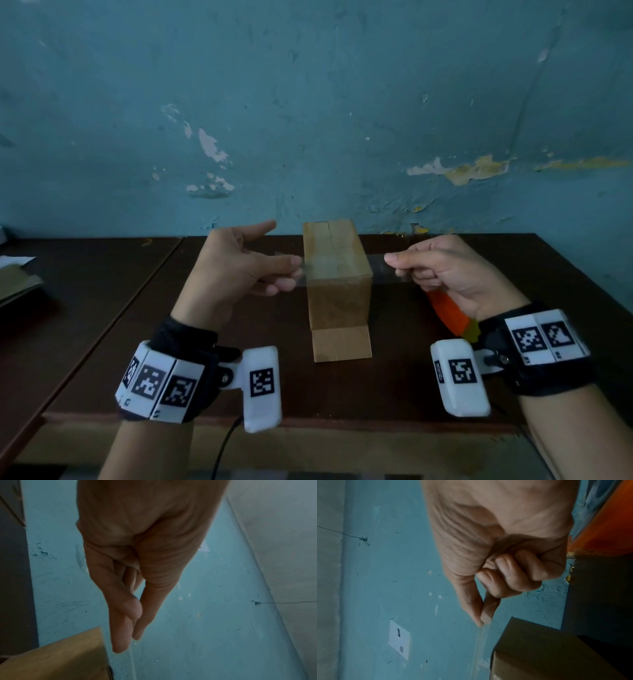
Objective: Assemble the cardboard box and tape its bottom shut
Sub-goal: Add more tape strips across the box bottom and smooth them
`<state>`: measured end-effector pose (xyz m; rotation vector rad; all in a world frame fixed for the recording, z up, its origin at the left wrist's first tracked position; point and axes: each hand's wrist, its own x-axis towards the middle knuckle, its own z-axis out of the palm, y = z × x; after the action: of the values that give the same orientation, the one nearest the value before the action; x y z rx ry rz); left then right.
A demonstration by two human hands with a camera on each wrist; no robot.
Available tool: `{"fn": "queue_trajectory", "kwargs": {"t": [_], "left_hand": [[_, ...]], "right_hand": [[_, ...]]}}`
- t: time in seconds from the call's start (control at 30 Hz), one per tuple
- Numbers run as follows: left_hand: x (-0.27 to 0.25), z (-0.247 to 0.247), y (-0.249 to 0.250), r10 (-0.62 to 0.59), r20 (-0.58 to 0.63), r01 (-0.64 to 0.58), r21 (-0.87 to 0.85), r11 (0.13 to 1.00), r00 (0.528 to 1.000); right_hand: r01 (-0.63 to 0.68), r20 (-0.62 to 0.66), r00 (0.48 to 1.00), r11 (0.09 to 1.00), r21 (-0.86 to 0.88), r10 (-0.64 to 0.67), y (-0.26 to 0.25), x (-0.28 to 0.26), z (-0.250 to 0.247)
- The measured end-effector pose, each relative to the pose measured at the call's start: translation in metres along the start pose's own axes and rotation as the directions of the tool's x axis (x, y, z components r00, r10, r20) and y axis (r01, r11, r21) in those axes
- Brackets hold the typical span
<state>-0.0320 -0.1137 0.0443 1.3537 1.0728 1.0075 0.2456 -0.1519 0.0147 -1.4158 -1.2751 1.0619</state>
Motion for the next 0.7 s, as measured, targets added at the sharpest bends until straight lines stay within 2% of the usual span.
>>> {"fn": "queue_trajectory", "kwargs": {"t": [0.33,0.7], "left_hand": [[0.008,-0.003,-0.008,-0.063,0.014,0.062,0.046,0.997,0.998],[0.013,-0.006,-0.015,-0.039,0.030,0.039,-0.017,0.999,0.999]], "right_hand": [[-0.046,0.006,0.999,0.998,-0.042,0.046,0.005,0.002,0.000],[-0.036,-0.033,0.999,0.999,-0.003,0.036,0.007,0.005,0.002]]}}
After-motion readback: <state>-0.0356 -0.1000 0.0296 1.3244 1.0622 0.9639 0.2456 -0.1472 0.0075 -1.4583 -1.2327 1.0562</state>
